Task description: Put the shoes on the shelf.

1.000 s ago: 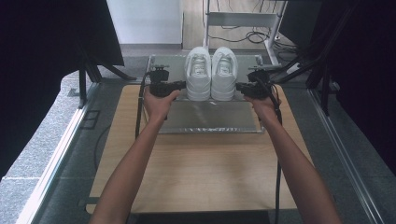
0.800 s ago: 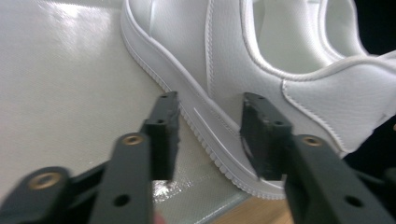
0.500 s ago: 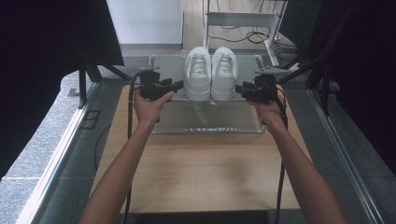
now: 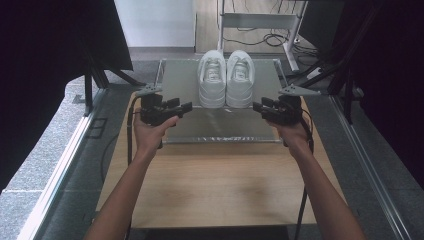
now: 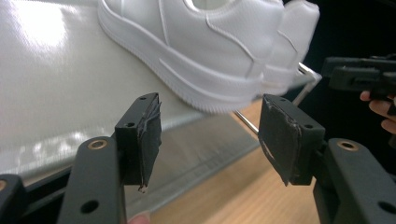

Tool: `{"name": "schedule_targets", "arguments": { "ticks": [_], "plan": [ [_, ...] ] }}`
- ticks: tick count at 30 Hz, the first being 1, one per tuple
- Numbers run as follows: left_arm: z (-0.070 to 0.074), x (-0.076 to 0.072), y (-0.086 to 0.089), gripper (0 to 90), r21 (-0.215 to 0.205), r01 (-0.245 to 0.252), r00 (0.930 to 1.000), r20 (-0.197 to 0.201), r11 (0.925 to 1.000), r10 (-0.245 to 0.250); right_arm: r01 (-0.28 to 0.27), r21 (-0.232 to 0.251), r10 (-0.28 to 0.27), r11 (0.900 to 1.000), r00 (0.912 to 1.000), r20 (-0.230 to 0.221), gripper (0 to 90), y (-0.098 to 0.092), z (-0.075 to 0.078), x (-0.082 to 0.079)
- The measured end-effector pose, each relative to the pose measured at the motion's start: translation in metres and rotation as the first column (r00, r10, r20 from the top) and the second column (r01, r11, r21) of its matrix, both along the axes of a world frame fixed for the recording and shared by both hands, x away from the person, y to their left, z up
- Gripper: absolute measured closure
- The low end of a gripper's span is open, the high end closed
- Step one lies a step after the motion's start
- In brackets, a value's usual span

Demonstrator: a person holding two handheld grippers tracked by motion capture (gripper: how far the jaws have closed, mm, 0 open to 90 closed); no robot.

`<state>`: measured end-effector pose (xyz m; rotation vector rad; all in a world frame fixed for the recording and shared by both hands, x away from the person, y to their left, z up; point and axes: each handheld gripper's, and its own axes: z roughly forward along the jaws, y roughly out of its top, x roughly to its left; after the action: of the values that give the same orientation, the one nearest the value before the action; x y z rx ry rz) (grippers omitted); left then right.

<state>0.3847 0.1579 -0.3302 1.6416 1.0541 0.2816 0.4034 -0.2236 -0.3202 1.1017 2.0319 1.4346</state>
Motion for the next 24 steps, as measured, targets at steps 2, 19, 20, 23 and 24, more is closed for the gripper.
{"name": "schedule_targets", "arguments": {
  "ticks": [2, 19, 20, 23, 24],
  "plan": [
    [-0.004, -0.006, 0.003, 39.4, 0.006, 0.010, 0.9999, 0.005, 0.9999, -0.010, -0.007, 0.047, 0.007, 0.999, 1.0000, 0.004, 56.9, -0.004, -0.004, -0.007],
    [-0.059, -0.068, 0.016, 38.9, 0.026, 0.085, 0.9964, -0.008, 0.9961, -0.084, -0.047, 0.096, 0.046, 0.994, 0.9988, 0.014, 53.0, -0.040, -0.060, -0.071],
    [-0.060, -0.071, 0.017, 38.4, 0.028, 0.083, 0.9965, -0.008, 0.9961, -0.083, -0.046, 0.100, 0.045, 0.994, 0.9989, 0.010, 53.0, -0.041, -0.064, -0.074],
    [-0.065, -0.075, 0.018, 38.3, 0.022, 0.082, 0.9966, -0.004, 0.9964, -0.082, -0.016, 0.069, 0.015, 0.997, 0.9997, 0.021, 53.9, -0.044, -0.070, -0.078],
    [-0.065, -0.075, 0.018, 38.2, 0.033, 0.091, 0.9958, -0.012, 0.9953, -0.091, -0.001, 0.077, -0.003, 0.997, 0.9984, 0.056, 53.9, -0.045, -0.068, -0.082]
  ]
}}
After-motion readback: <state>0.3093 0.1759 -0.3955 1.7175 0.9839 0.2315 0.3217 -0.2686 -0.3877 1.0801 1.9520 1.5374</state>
